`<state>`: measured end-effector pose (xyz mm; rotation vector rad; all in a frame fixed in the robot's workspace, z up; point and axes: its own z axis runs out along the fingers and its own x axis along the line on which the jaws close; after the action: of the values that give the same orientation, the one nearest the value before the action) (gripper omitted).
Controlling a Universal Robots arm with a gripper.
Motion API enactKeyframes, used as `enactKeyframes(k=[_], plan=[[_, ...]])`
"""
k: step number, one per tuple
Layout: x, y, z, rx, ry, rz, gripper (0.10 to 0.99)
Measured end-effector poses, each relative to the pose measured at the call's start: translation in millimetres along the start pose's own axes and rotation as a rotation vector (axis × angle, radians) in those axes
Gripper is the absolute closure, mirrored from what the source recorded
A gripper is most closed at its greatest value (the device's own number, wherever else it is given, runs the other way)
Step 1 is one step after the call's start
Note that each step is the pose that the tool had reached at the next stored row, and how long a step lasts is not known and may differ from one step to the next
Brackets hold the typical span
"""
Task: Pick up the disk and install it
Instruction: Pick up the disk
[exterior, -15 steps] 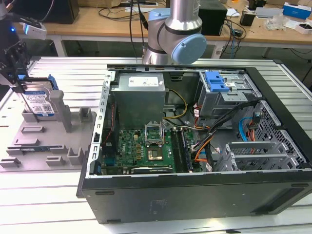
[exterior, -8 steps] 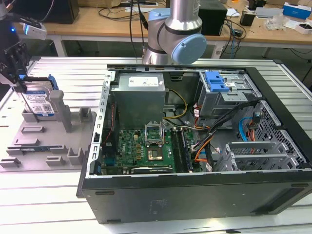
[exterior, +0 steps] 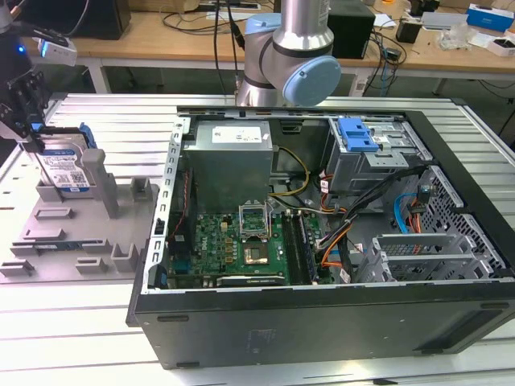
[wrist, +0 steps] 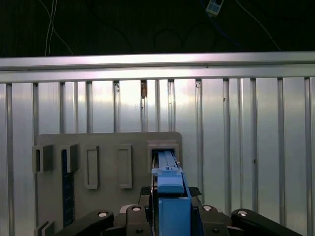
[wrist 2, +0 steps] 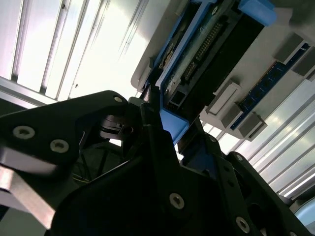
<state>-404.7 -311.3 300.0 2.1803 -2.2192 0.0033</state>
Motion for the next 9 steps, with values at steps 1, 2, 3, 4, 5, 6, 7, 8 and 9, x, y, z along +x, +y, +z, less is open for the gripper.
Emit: enactKeyframes(k=[1, 2, 3, 4, 5, 6, 7, 8, 9], plan=[[0.0, 0.0, 0.0, 0.000, 0.0001, 0.000, 0.702], [0.0, 0.0, 0.1, 0.000, 0.0000, 0.000, 0.722], [0.0, 0.0, 0.4, 0.000, 0.0000, 0.000, 0.722], [0.0, 0.0, 0.4, 0.000, 0.0000, 0.000, 0.722], [0.0, 0.0, 0.4, 0.000, 0.0000, 0.000, 0.722], [0.0, 0.0, 0.4, 0.000, 0.0000, 0.000, 0.722], [0.0, 0.0, 0.5, 0.000, 0.0000, 0.000, 0.722], [0.0, 0.0, 0.5, 0.000, -0.0001, 0.000, 0.722], [0.0, 0.0, 0.5, 0.000, 0.0000, 0.000, 0.722]])
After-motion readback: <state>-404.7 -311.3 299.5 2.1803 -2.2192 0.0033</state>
